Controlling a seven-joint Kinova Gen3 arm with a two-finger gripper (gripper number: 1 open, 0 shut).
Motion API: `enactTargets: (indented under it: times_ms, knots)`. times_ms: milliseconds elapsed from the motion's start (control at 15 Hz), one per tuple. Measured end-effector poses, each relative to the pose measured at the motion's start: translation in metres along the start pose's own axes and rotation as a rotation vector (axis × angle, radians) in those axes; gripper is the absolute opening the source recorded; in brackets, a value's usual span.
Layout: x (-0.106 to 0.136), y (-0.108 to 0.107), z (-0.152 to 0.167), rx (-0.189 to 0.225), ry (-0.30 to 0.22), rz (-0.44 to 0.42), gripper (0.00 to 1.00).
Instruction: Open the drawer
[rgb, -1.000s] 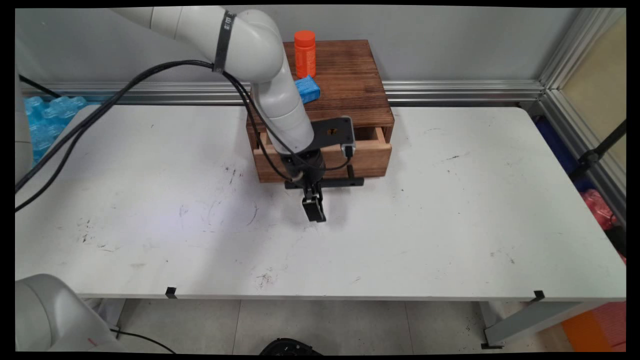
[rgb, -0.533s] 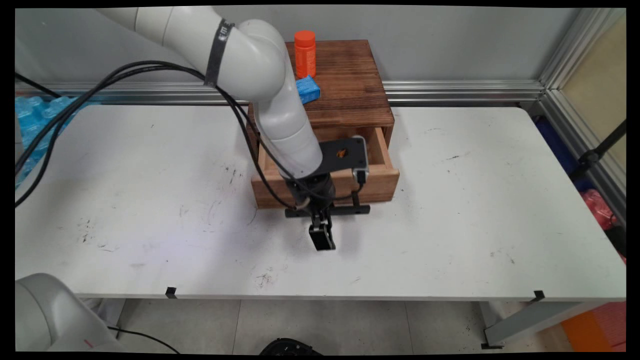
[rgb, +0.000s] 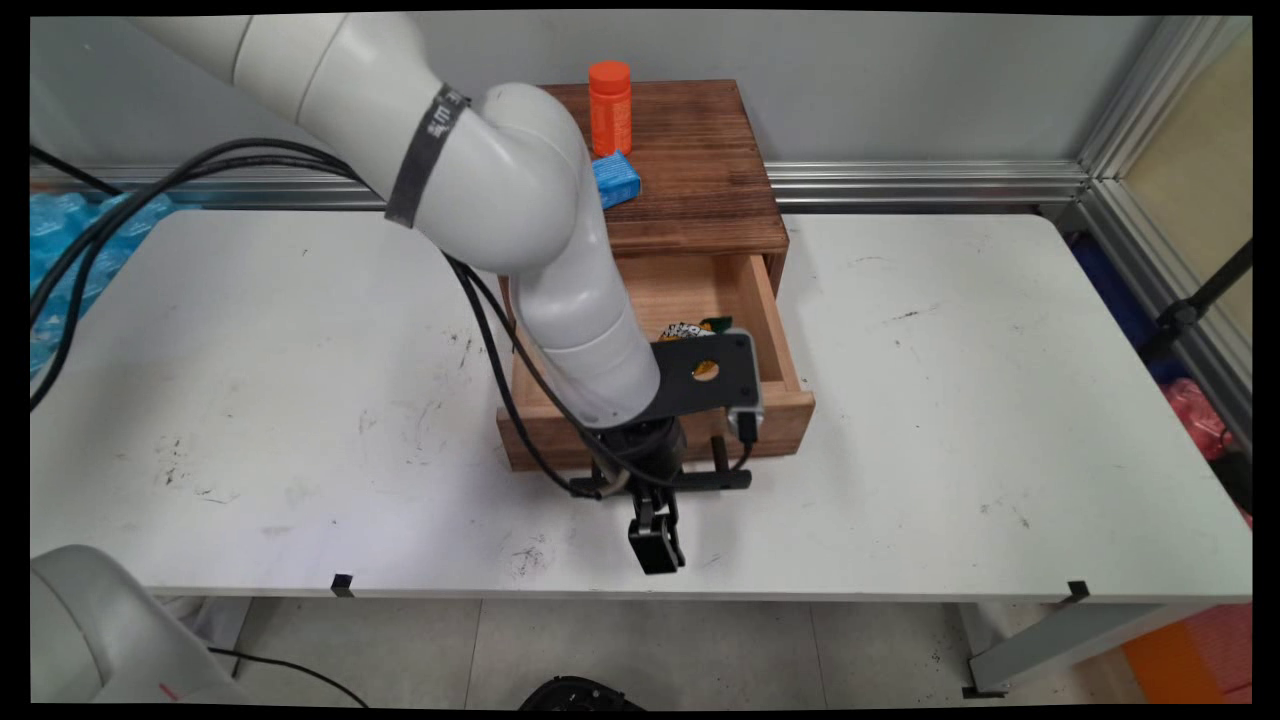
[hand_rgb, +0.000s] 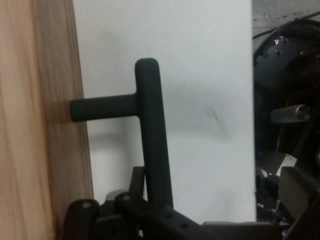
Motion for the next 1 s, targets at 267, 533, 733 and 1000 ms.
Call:
enactTargets:
  times_ms: [267, 533, 733, 1000]
  knots:
    - [0.003, 0.018, 0.001, 0.002, -0.004, -0.013, 1.00]
    - [0.003, 0.032, 0.001, -0.002, -0.014, -0.035, 1.00]
    - [0.004, 0.043, 0.000, -0.012, -0.019, -0.046, 1.00]
    - [0.006, 0.057, -0.002, -0.024, -0.022, -0.059, 1.00]
